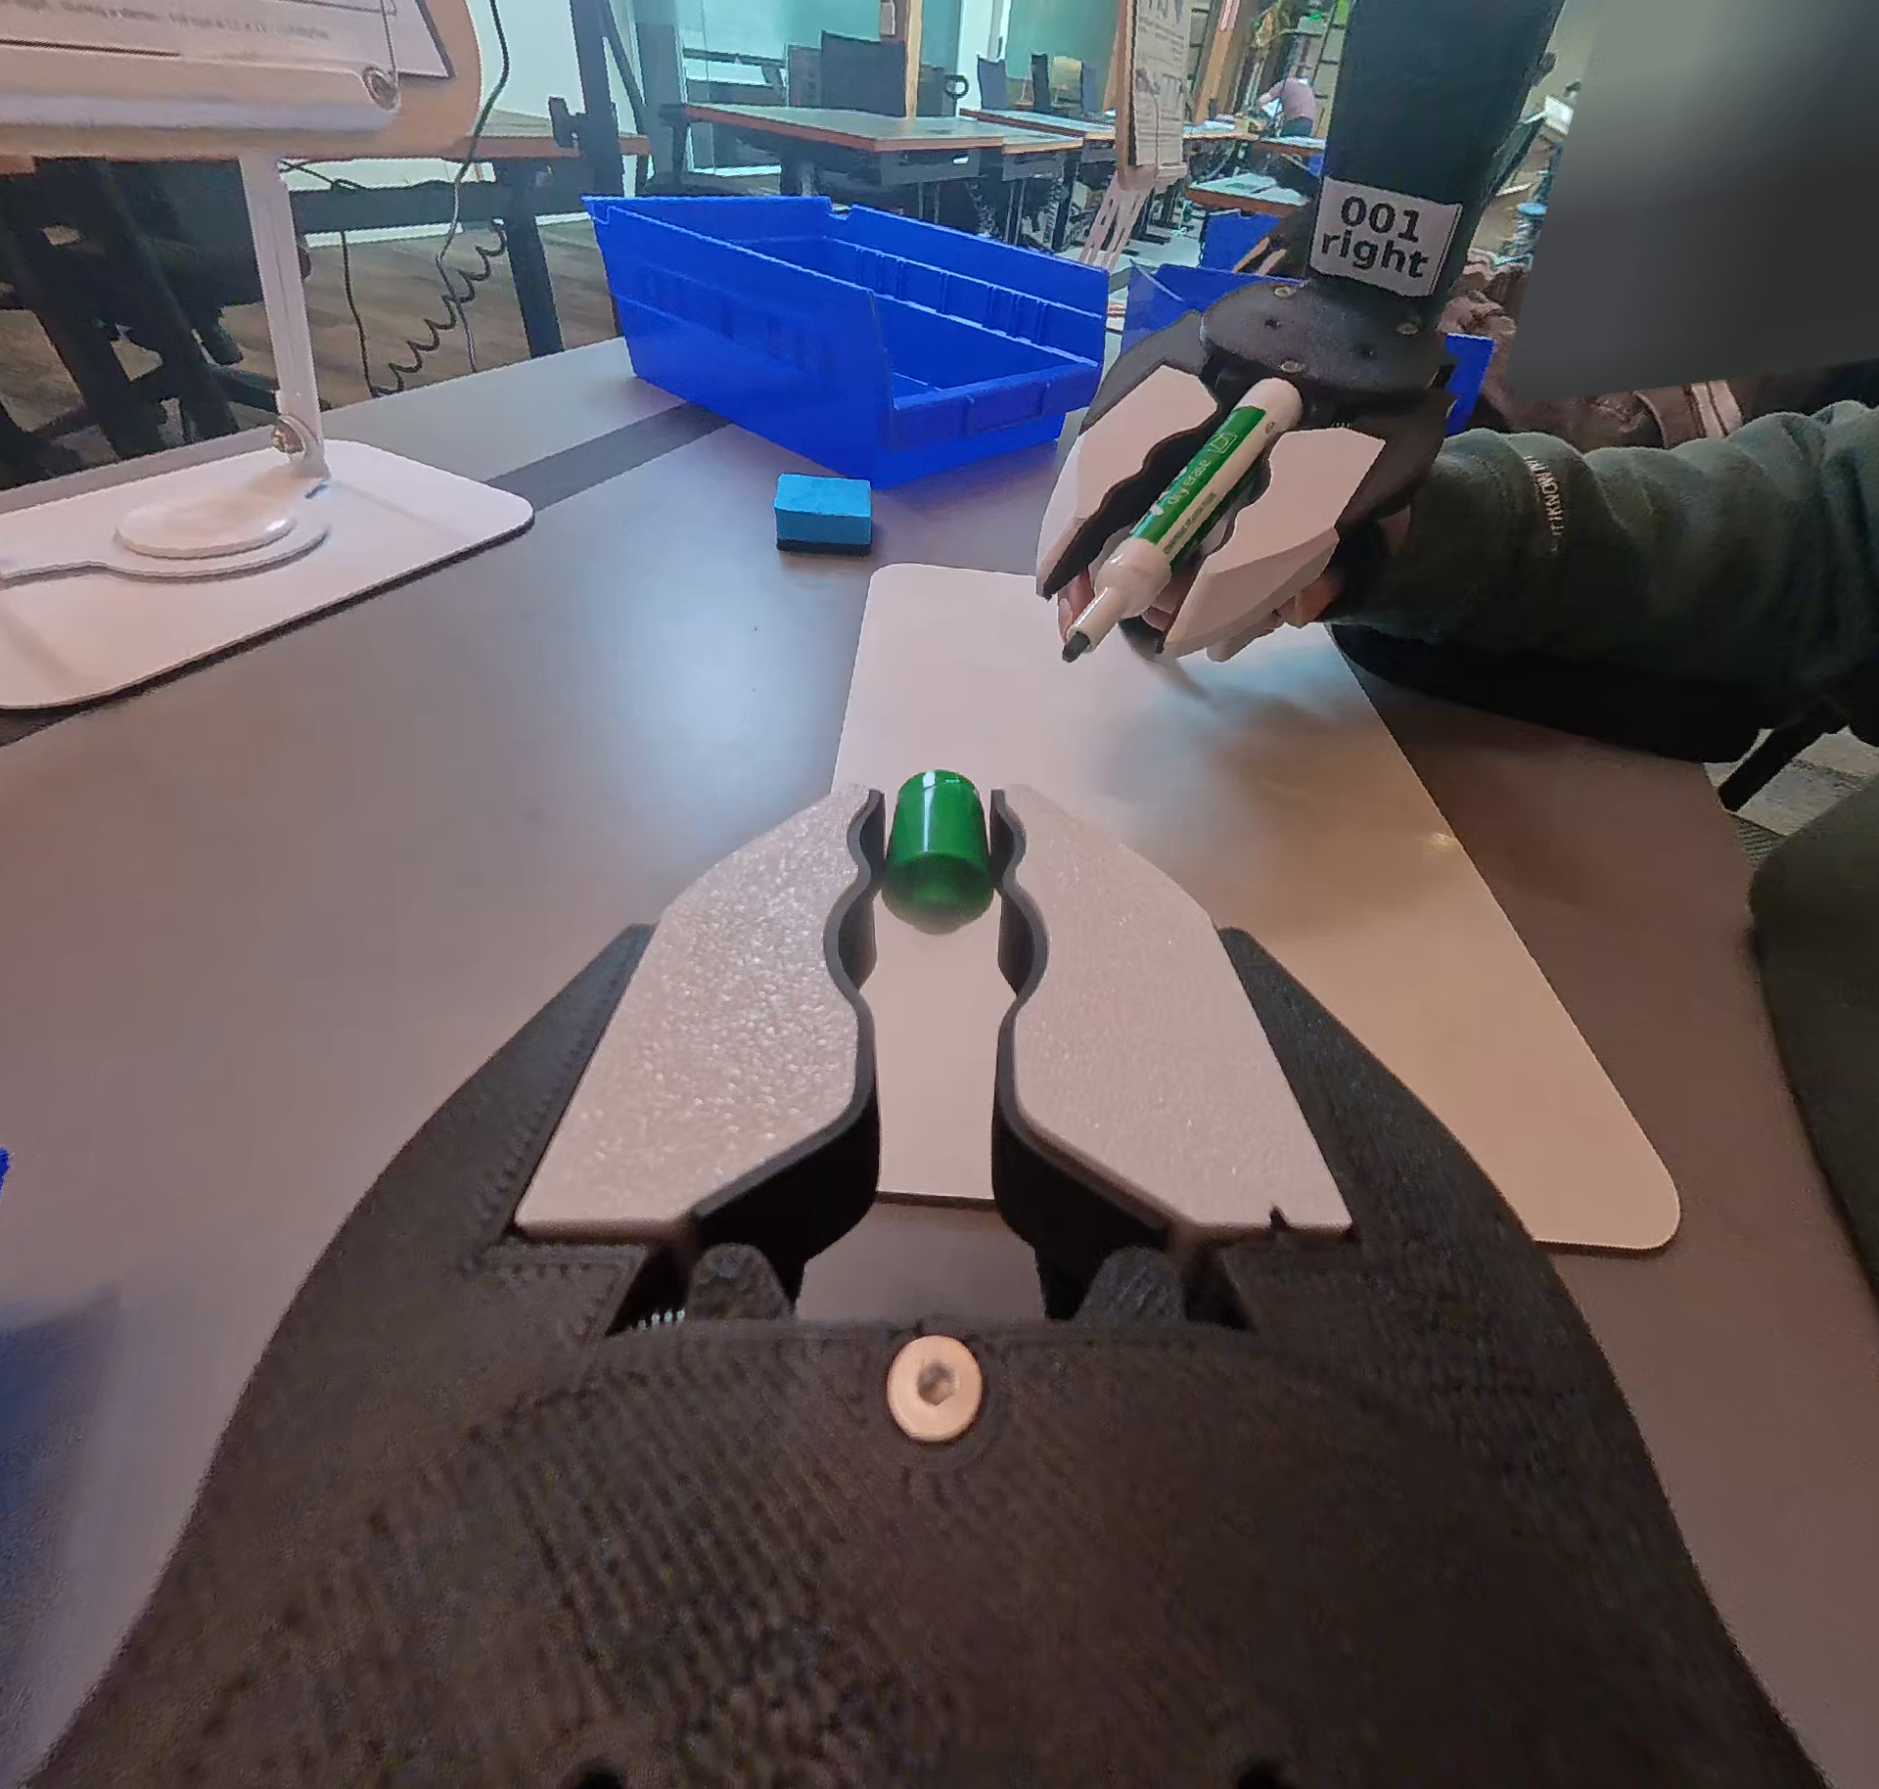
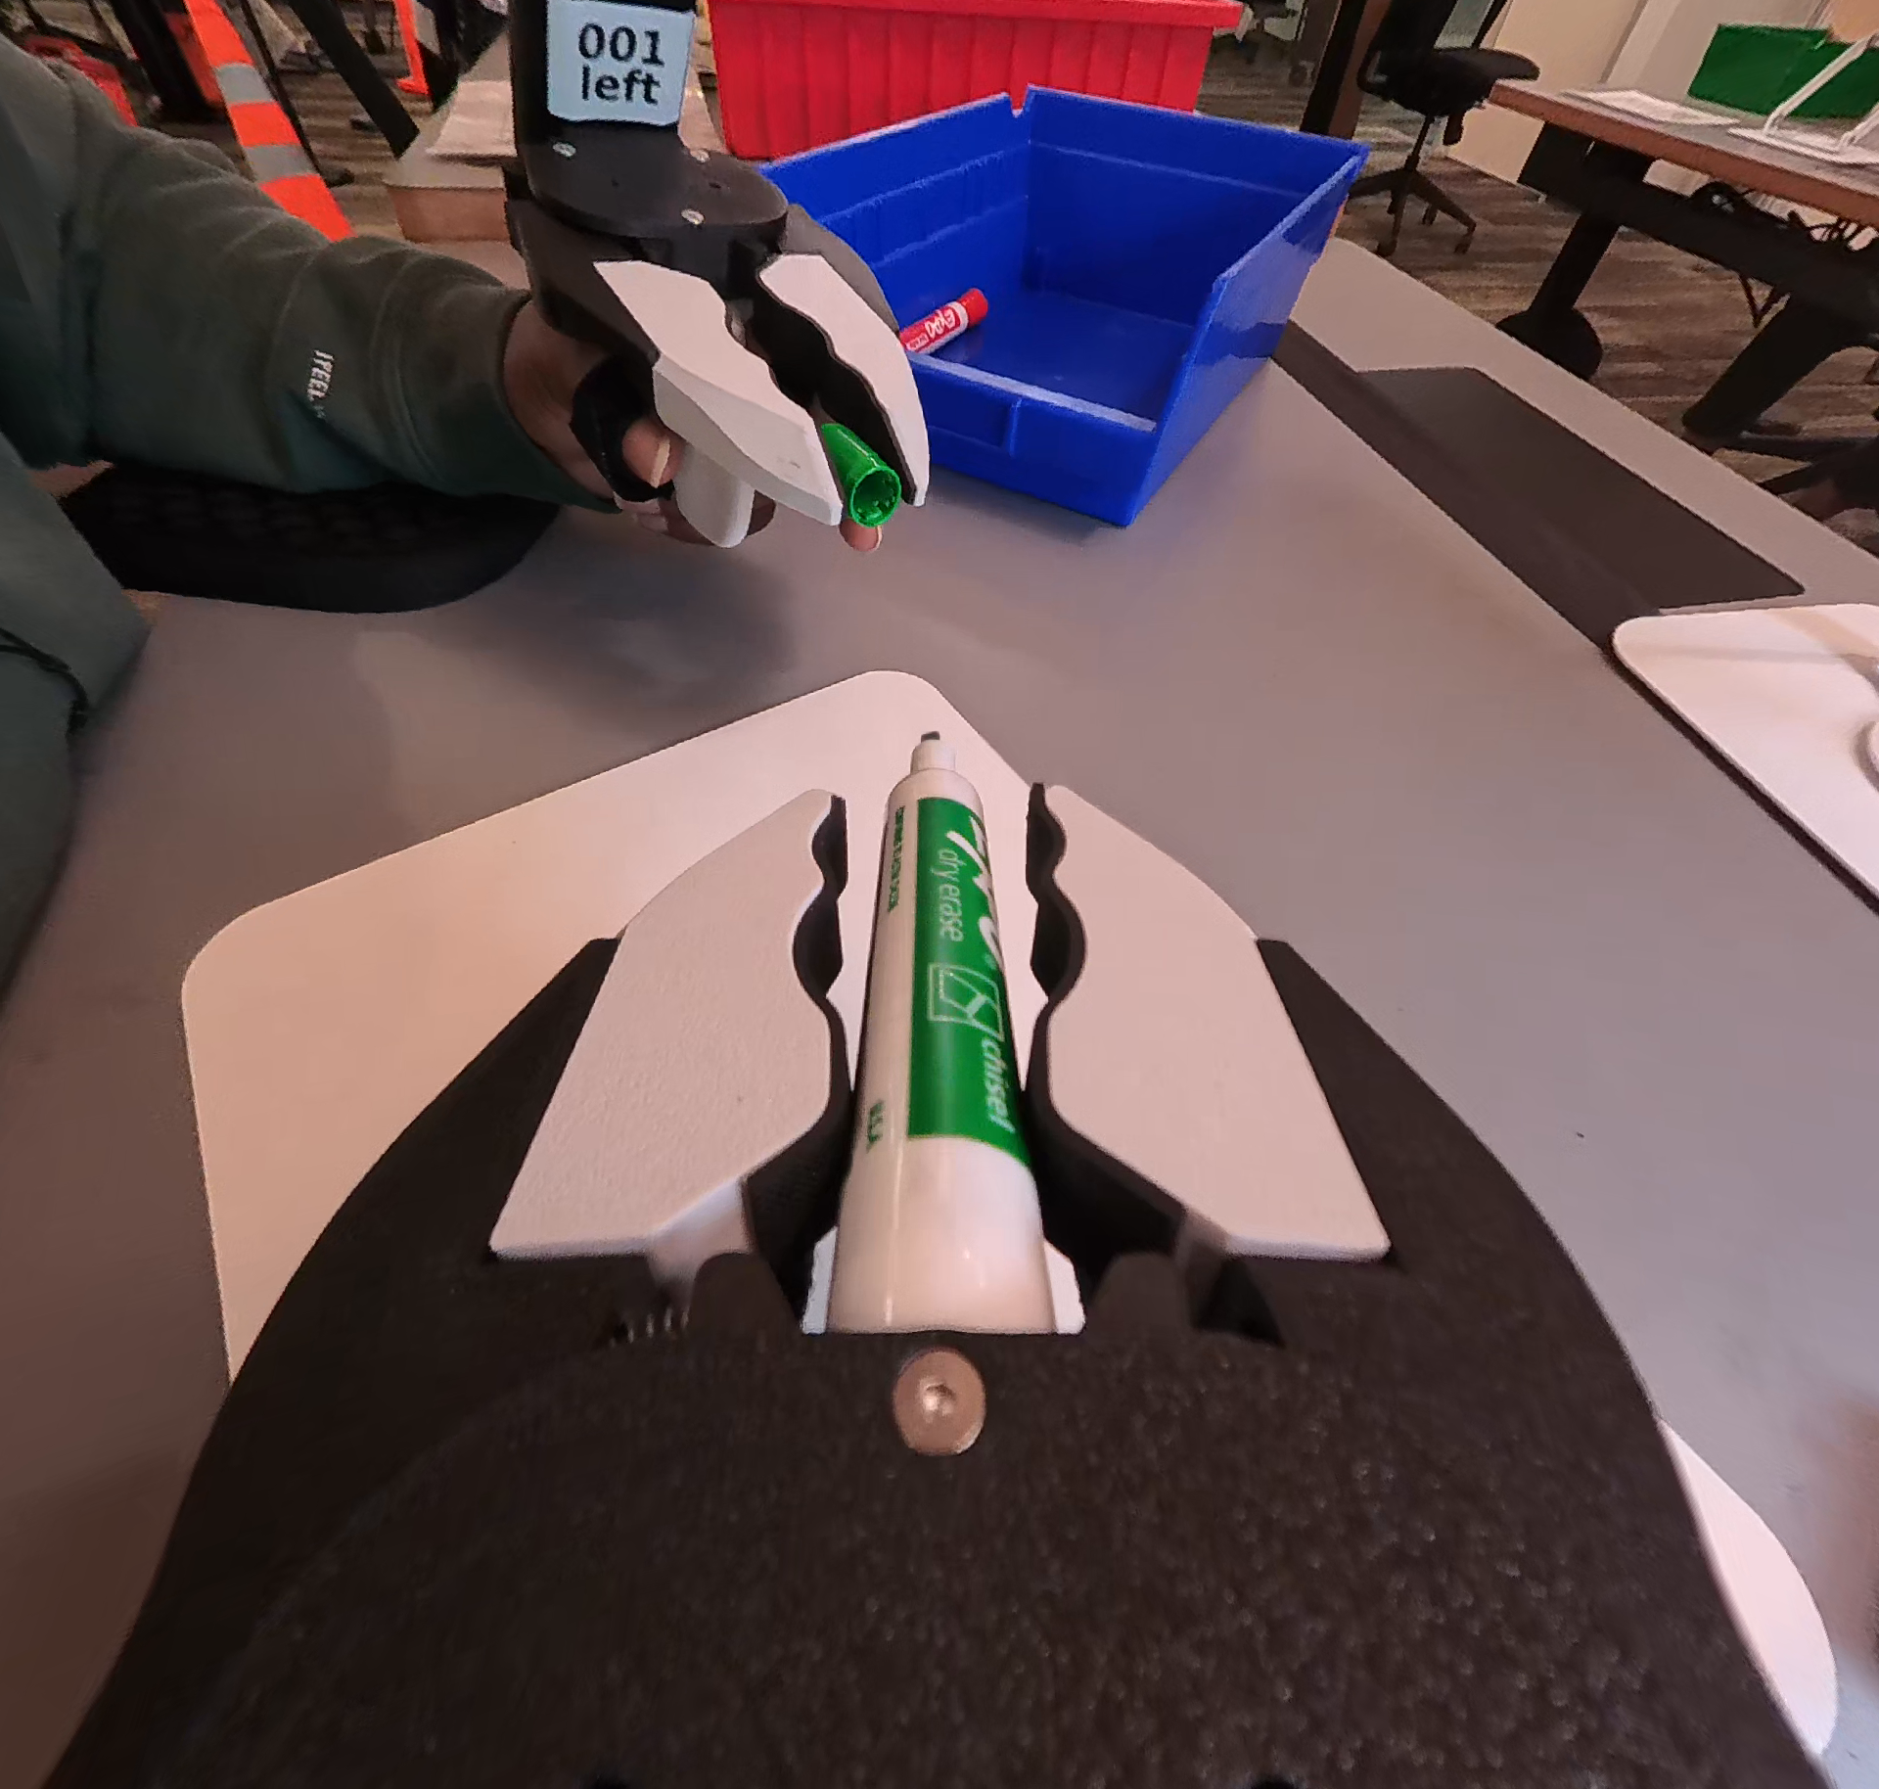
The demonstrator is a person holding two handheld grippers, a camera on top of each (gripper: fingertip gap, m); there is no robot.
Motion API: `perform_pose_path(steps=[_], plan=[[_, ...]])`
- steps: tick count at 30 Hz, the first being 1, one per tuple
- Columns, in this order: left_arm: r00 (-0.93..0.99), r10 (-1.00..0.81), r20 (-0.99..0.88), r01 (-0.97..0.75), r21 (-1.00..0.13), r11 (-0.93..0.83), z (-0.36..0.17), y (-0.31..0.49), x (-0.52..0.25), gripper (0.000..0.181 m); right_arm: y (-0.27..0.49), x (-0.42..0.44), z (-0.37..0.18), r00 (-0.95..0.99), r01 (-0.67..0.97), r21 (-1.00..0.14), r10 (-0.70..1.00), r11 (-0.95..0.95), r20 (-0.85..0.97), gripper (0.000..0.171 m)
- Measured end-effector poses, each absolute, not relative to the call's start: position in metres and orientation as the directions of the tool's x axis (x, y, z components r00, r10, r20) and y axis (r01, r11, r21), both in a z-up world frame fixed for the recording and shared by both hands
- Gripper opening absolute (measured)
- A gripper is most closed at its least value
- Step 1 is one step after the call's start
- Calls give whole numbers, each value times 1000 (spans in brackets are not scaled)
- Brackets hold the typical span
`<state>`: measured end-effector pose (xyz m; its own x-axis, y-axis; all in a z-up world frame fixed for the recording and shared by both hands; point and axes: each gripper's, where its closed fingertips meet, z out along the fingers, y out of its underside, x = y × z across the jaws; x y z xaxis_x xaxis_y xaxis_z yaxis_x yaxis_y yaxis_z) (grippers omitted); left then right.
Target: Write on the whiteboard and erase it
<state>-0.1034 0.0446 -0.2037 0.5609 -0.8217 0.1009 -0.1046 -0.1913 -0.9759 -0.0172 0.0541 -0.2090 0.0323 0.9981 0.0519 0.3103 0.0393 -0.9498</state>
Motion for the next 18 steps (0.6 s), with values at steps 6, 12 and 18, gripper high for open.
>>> perform_pose_path(steps=[6,12,18], plan=[[573,-814,91,-114,-975,-189,-204,46,-105,20,62,-17,-212,46,373,-927,997,34,55,34],[584,-808,76,-132,-973,-187,-205,47,-106,20,68,-22,-205,41,390,-920,998,28,48,34],[585,-807,78,-135,-972,-191,-206,47,-107,20,69,-40,-199,4,397,-917,999,31,36,34]])
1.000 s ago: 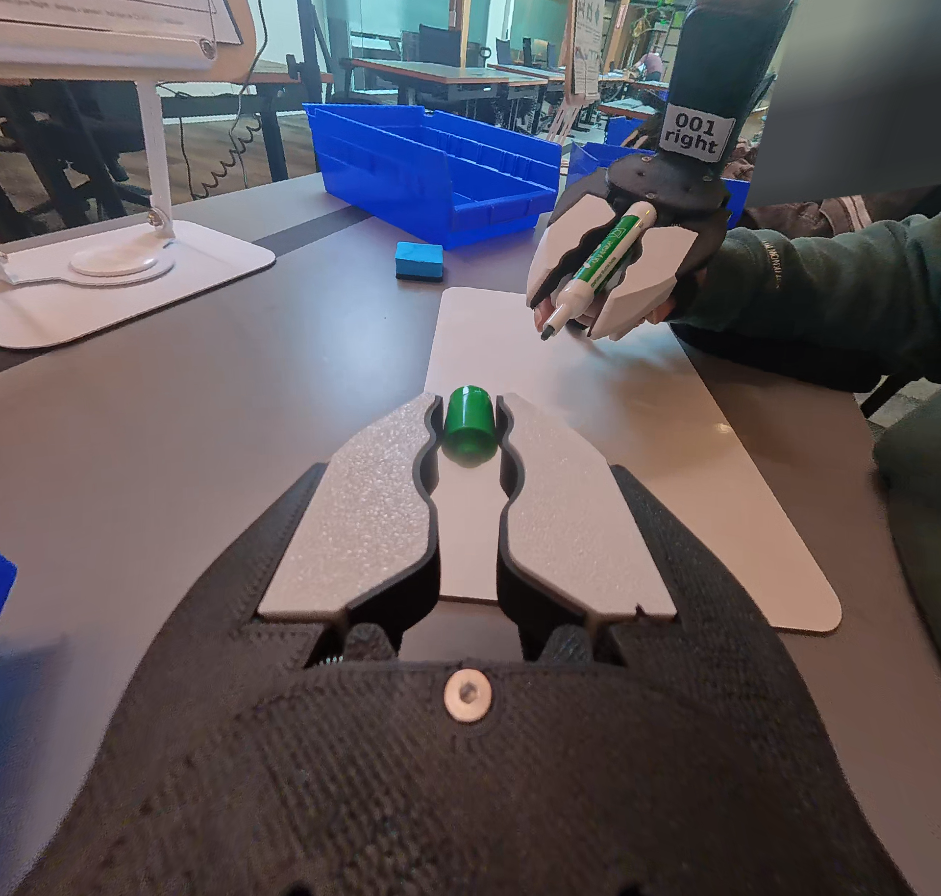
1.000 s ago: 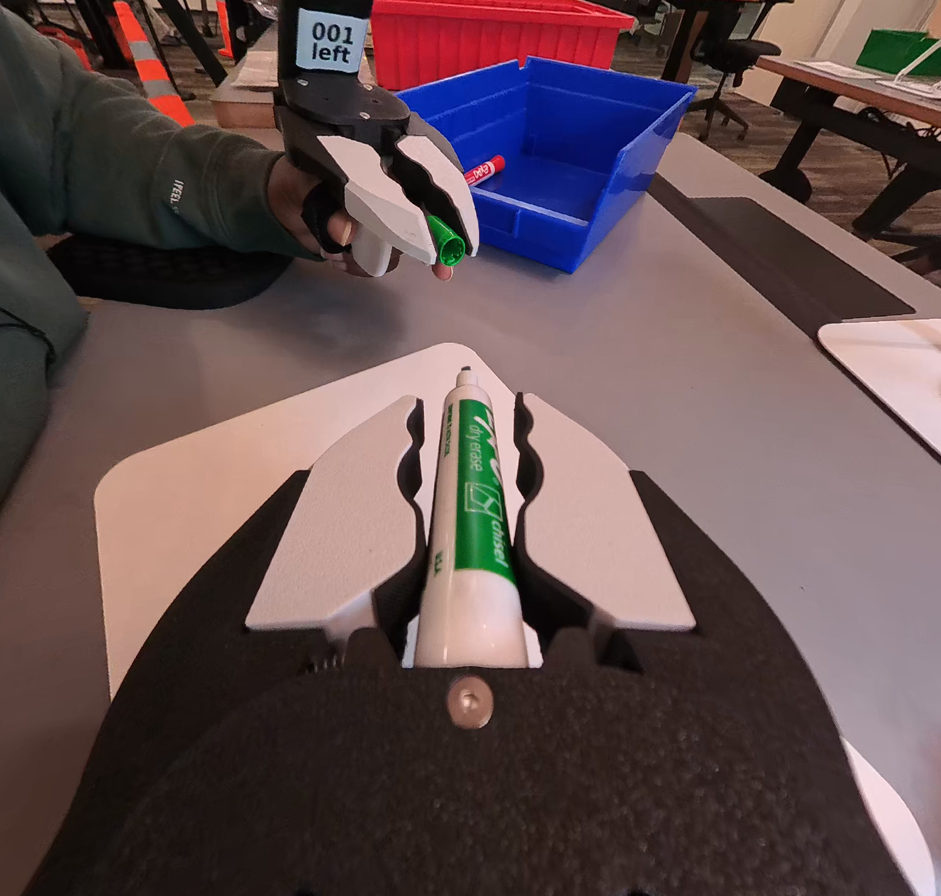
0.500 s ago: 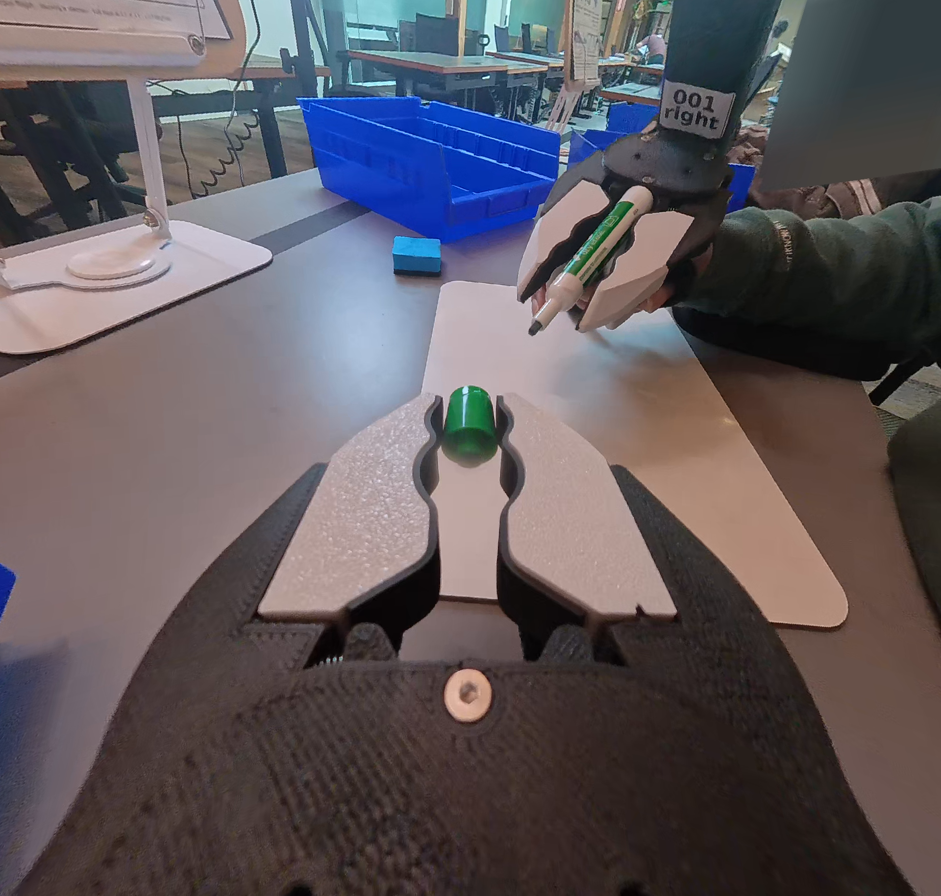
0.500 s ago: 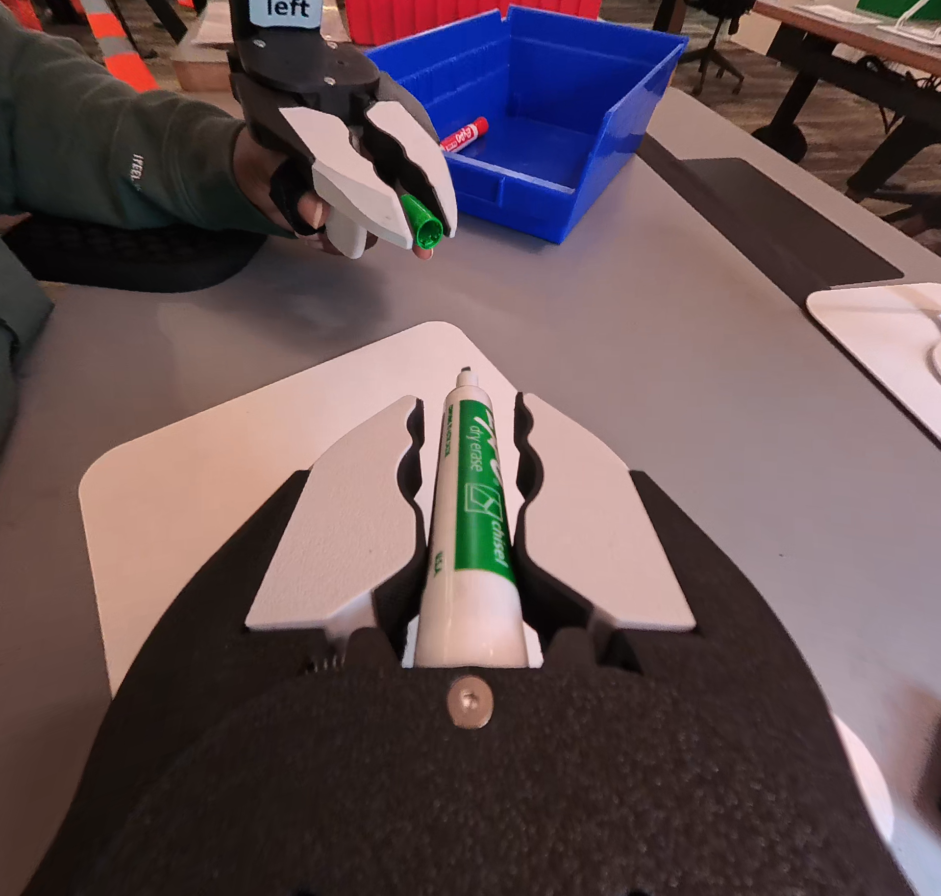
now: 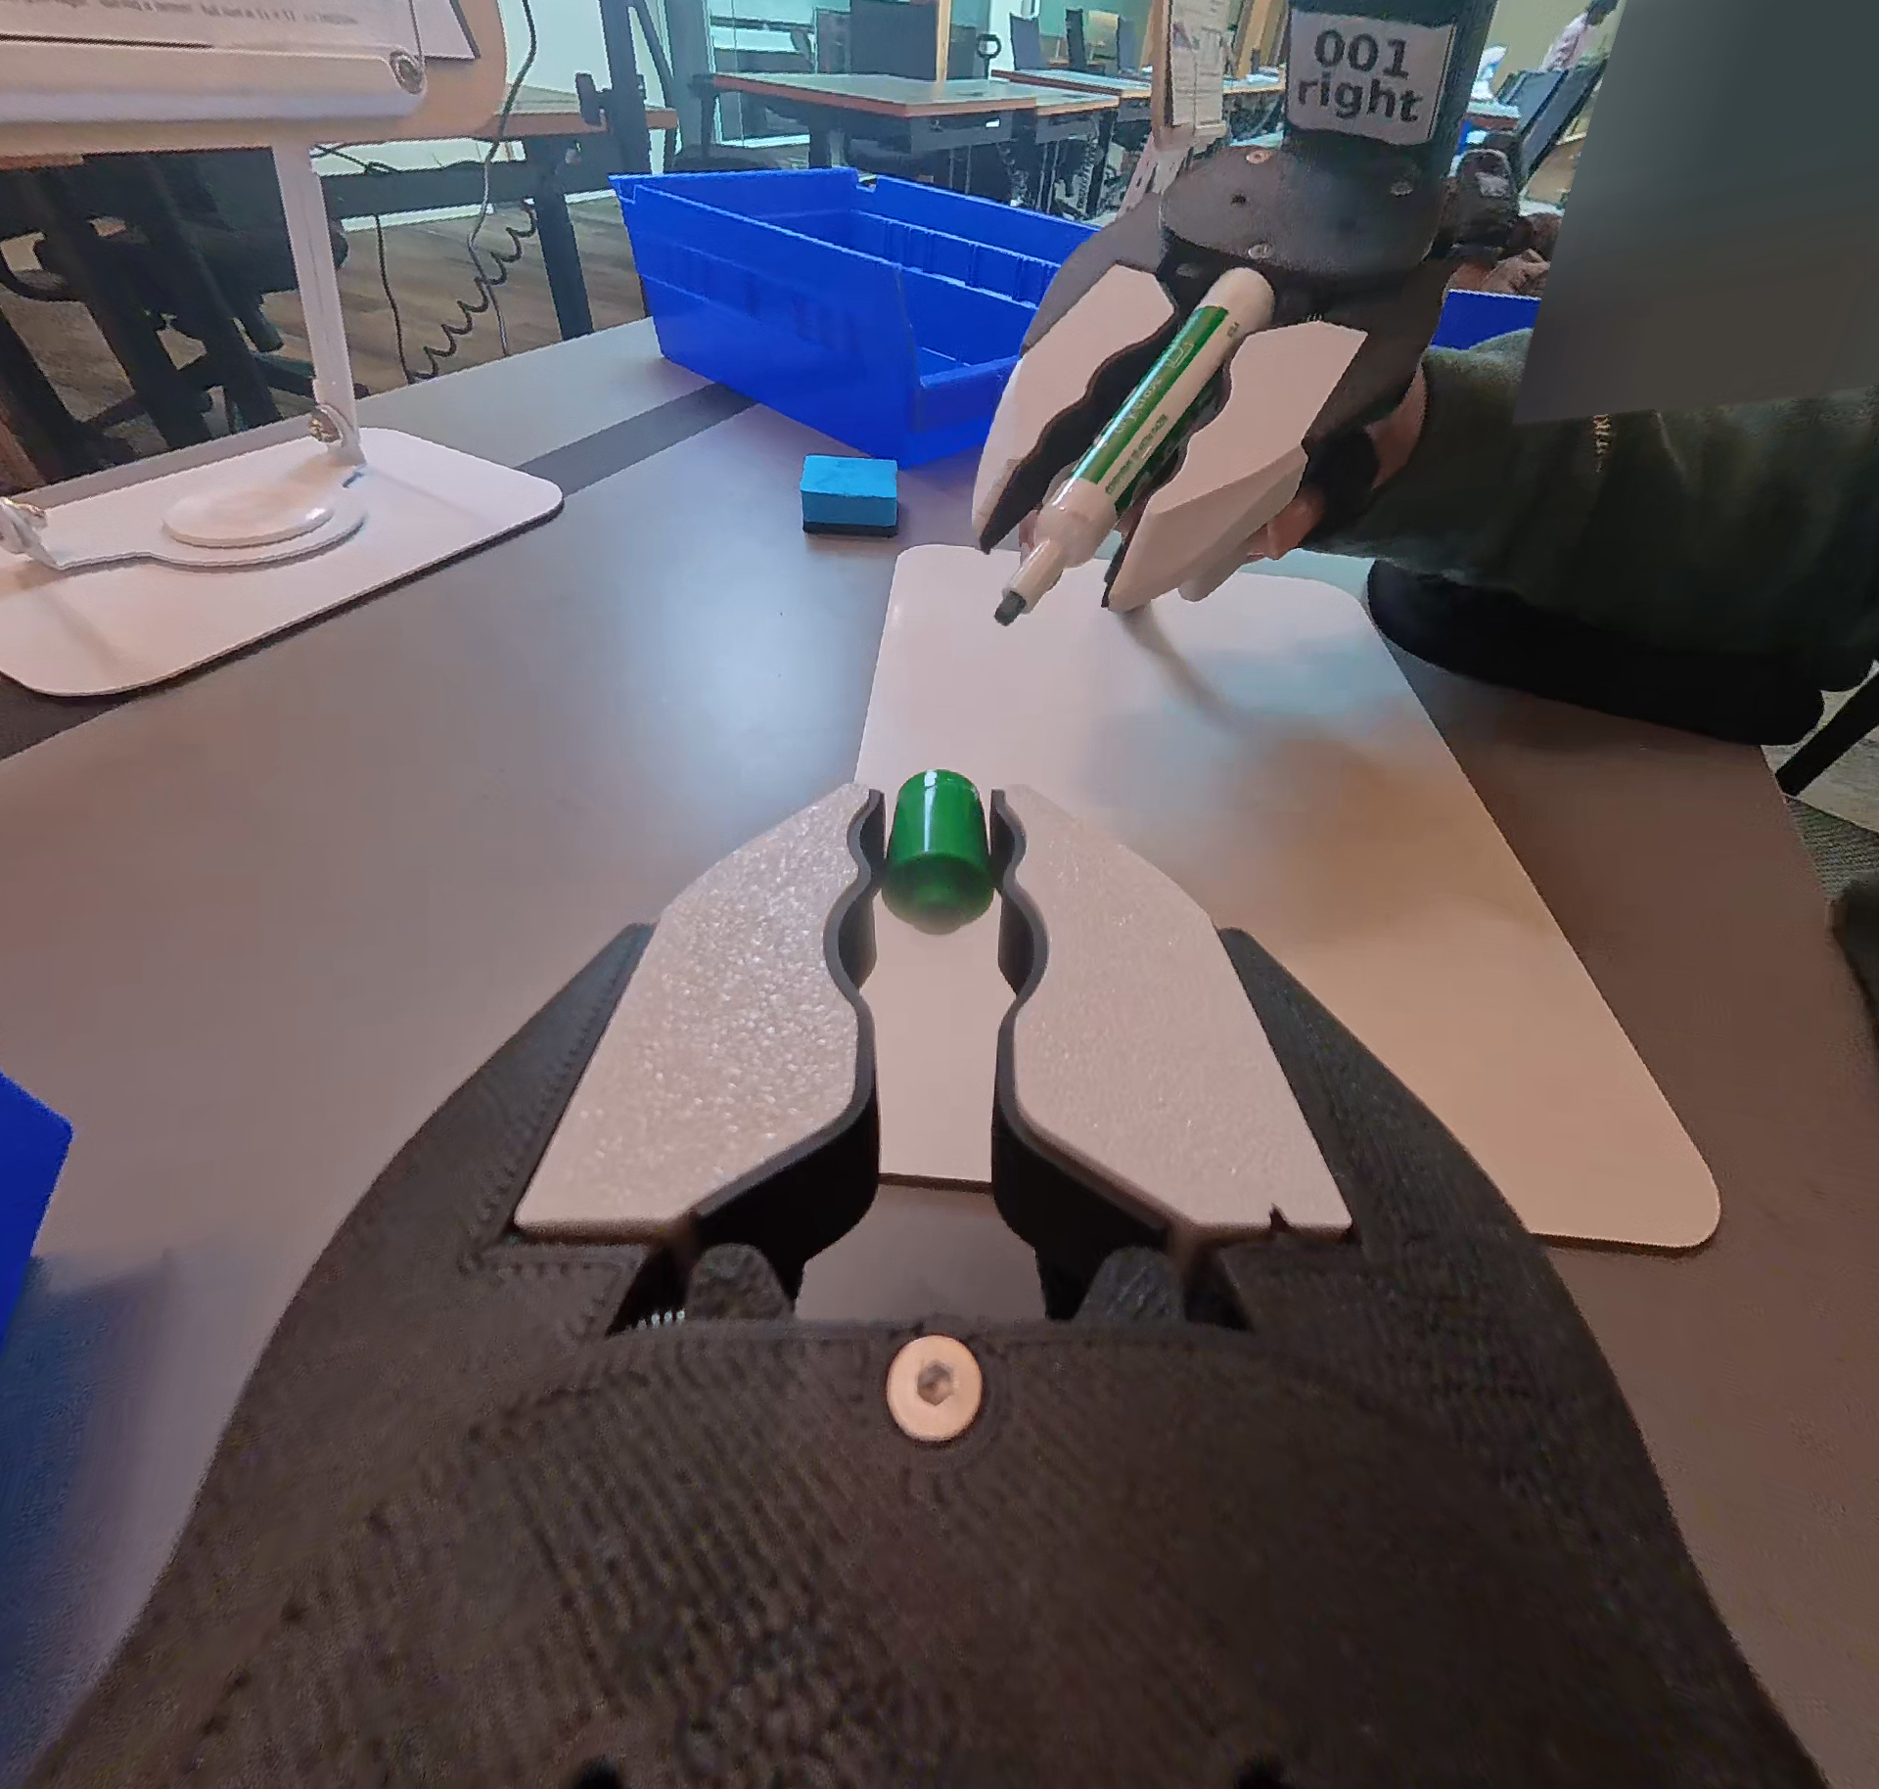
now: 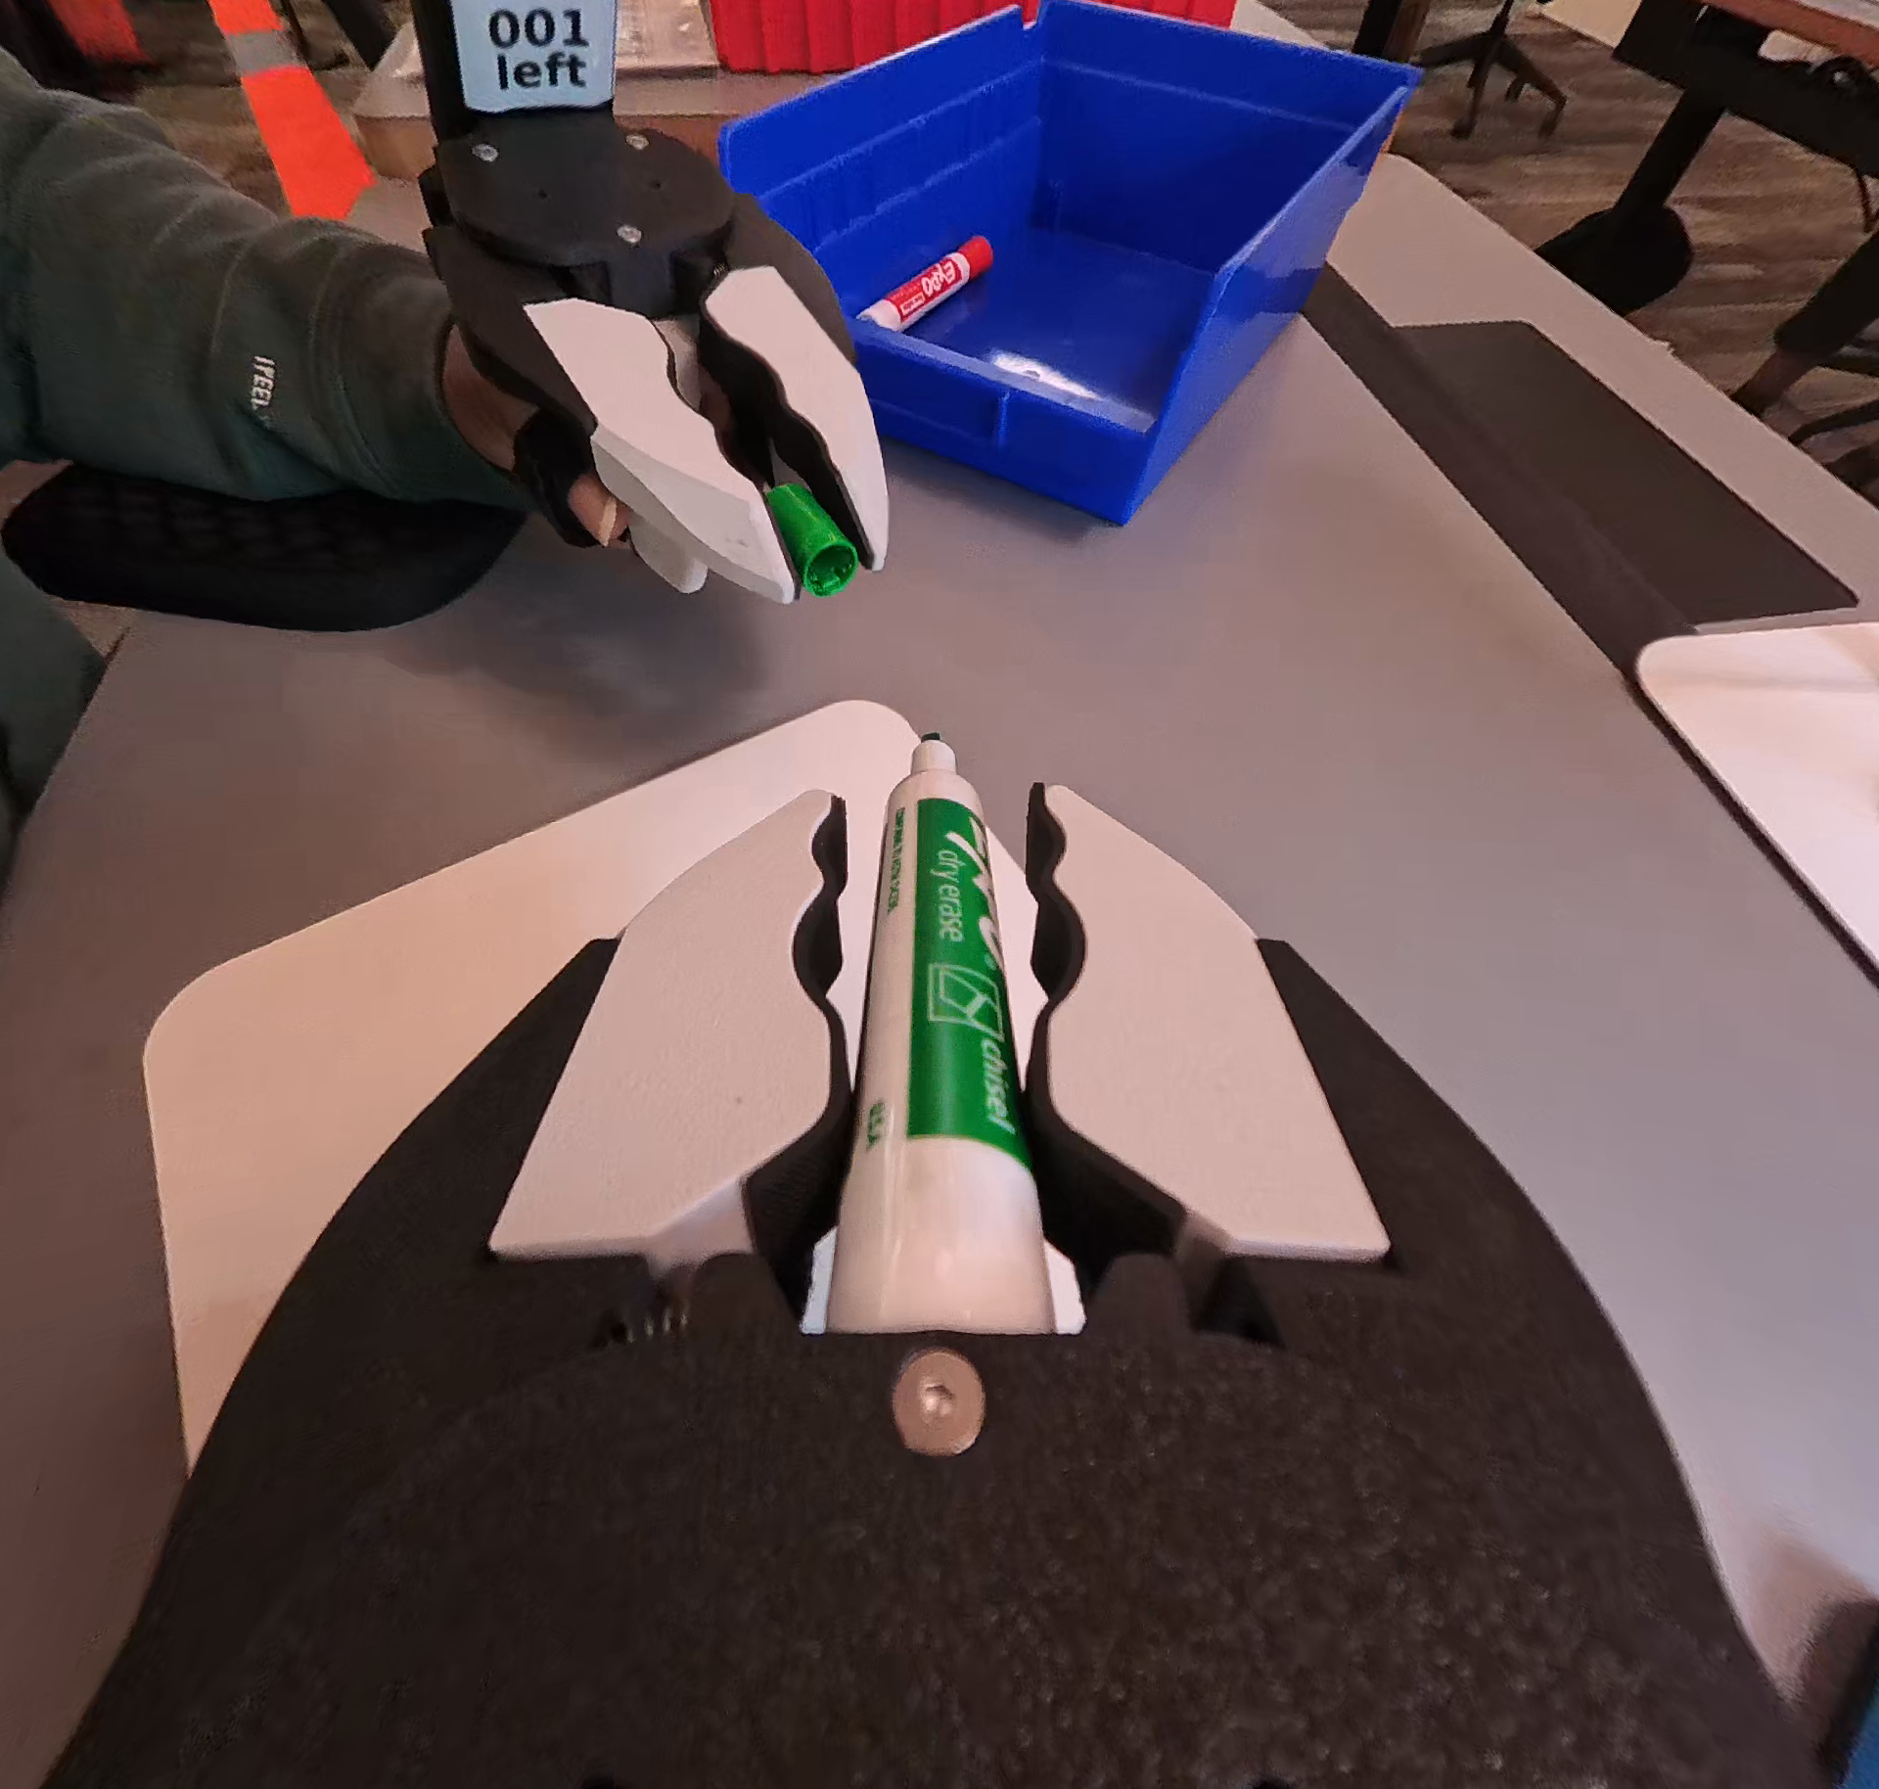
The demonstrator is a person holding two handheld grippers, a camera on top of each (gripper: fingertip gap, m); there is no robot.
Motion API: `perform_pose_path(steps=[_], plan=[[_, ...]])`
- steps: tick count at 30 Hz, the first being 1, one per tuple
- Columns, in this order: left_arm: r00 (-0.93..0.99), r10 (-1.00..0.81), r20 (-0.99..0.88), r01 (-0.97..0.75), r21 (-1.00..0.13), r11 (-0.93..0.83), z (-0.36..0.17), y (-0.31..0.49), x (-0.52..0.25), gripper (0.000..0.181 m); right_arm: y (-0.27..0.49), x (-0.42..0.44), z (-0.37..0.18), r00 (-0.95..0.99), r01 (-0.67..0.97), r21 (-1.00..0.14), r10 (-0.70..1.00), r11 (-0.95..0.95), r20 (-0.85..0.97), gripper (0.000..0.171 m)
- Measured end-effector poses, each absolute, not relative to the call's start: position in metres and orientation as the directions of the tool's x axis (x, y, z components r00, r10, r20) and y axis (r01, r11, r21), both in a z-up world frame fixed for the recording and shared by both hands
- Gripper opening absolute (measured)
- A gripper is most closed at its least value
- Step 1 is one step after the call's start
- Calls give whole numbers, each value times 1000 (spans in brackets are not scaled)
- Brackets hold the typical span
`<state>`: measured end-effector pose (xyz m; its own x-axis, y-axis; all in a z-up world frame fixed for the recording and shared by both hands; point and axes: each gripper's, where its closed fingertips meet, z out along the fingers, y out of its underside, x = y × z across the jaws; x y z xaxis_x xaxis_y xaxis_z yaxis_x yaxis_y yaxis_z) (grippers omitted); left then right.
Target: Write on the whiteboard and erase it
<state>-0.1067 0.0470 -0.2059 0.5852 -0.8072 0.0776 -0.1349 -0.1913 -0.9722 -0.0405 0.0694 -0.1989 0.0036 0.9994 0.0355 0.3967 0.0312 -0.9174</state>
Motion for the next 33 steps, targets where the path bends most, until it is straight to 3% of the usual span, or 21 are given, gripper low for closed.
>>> perform_pose_path(steps=[15,33], plan=[[620,-782,67,-188,-954,-231,-217,51,-111,20,52,-57,-233,-79,589,-808,995,-5,-63,34],[596,-797,98,-172,-954,-247,-211,45,-108,20,35,-76,-262,-165,759,-635,986,142,23,34]])
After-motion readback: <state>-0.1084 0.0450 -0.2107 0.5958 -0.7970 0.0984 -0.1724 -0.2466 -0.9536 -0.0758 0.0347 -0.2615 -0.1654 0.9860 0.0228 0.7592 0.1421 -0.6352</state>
